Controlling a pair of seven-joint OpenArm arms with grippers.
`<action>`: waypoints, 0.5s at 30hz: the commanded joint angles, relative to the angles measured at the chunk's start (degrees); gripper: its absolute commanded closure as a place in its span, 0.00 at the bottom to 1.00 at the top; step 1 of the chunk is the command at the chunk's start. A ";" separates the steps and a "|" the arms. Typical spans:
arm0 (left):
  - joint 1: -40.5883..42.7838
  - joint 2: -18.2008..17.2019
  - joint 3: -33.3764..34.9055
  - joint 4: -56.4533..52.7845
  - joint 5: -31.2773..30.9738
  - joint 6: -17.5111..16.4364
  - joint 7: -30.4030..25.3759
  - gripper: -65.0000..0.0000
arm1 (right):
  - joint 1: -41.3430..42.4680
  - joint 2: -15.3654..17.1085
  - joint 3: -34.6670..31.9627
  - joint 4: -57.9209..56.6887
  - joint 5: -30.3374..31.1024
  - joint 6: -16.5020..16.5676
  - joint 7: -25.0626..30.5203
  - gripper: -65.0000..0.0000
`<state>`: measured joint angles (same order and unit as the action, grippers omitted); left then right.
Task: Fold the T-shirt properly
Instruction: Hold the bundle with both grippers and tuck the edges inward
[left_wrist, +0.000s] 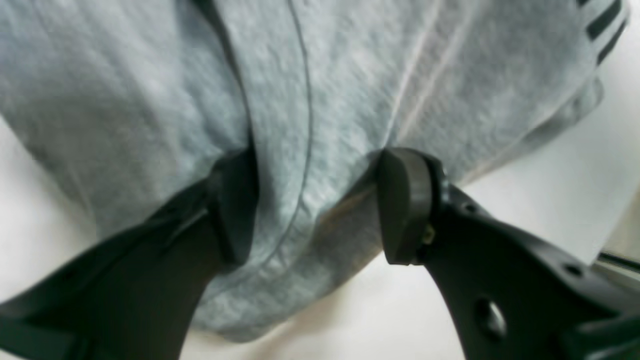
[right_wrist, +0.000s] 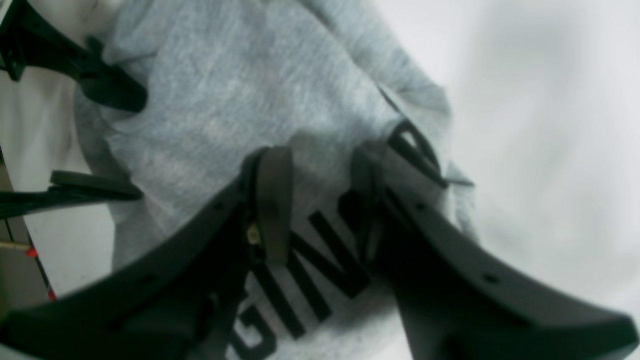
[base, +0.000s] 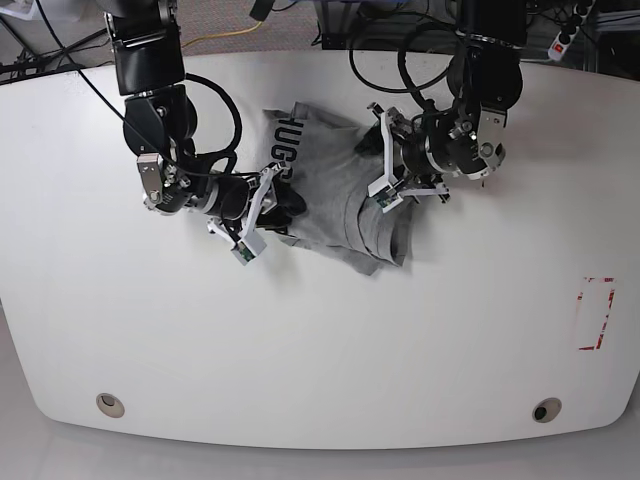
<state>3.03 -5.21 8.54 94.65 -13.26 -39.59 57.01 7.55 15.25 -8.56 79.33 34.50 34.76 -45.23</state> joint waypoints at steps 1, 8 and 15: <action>-1.49 -1.42 -0.23 -0.98 0.55 -0.01 -0.88 0.46 | 1.20 2.91 0.43 -0.69 0.27 0.27 2.02 0.70; -5.71 -4.50 -0.23 -2.83 0.20 -0.27 -1.50 0.46 | 1.20 7.66 0.51 -0.96 0.71 0.27 2.99 0.71; -8.79 -5.56 -0.23 1.22 0.20 -0.27 -1.32 0.46 | 0.49 9.50 0.51 5.55 0.71 0.01 2.38 0.71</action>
<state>-4.54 -10.83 8.47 93.73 -12.45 -39.92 56.58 6.85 24.21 -8.32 81.47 34.26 34.48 -43.68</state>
